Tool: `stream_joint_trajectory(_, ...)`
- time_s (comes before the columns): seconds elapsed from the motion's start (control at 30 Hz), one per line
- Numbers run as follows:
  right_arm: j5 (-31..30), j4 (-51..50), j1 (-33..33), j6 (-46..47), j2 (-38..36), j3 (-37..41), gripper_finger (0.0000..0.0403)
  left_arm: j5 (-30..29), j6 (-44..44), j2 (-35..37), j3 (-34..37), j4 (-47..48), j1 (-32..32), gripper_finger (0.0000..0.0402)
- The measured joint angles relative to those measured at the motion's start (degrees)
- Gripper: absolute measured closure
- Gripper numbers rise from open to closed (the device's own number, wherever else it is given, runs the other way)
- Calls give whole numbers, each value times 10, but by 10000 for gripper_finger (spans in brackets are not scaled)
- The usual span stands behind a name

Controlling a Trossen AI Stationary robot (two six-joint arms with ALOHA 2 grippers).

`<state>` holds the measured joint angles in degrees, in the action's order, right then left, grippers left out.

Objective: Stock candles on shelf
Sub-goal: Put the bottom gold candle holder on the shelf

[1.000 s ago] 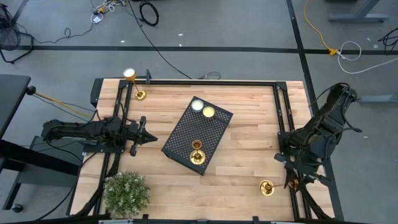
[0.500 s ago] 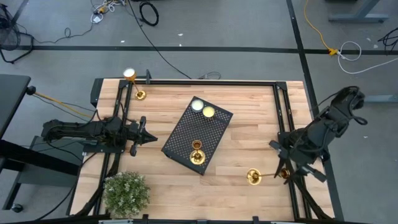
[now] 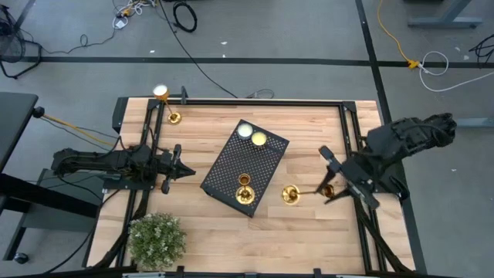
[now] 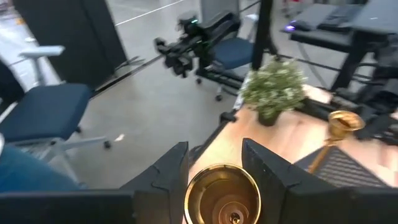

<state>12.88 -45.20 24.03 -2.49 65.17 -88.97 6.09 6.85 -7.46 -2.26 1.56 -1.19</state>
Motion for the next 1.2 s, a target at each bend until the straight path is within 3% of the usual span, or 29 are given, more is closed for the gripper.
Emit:
stream_joint_trajectory(0.67,1,1,-188,11,164,-164,264,0,0,0,0,0,0,387)
stream_joint_trajectory(1.07,3,2,-243,42,277,-280,264,0,0,0,0,0,0,387)
stream_joint_trajectory(1.2,39,2,-248,56,317,-318,267,0,0,0,0,0,0,387)
